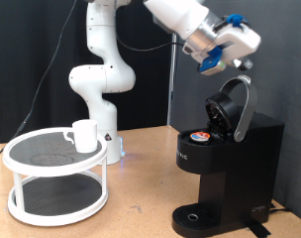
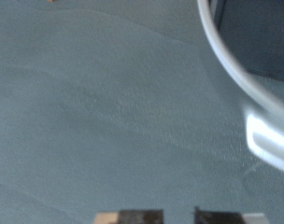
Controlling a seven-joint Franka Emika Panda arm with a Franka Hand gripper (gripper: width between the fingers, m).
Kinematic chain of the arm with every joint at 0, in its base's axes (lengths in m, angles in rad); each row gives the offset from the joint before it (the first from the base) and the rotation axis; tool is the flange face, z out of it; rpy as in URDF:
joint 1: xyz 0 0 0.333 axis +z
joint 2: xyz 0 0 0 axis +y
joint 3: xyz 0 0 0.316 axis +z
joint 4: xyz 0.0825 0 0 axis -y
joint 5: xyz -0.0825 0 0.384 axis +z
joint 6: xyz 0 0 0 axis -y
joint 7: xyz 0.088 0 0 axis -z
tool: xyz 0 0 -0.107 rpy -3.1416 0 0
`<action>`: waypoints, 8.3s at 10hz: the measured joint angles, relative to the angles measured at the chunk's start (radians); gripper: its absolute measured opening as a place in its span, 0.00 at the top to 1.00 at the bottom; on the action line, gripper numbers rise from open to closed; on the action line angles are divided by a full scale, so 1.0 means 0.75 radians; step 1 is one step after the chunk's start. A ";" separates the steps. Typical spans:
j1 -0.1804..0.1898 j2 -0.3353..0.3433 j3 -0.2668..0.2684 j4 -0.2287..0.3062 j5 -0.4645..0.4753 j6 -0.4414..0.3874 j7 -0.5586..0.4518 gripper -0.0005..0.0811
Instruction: Make a cup of coffee with the keurig machine
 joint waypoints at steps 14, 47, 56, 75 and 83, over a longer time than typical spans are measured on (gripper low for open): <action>0.018 -0.080 0.110 -0.139 -0.245 0.071 0.358 0.99; -0.181 -0.063 -0.036 -0.435 -0.373 0.291 0.075 0.99; -0.181 -0.138 -0.088 -0.446 -0.137 0.167 -0.130 0.99; -0.298 -0.426 -0.420 -0.648 -0.198 -0.315 -0.328 0.99; -0.459 -0.384 -0.735 -0.517 -0.594 -0.872 -0.443 0.99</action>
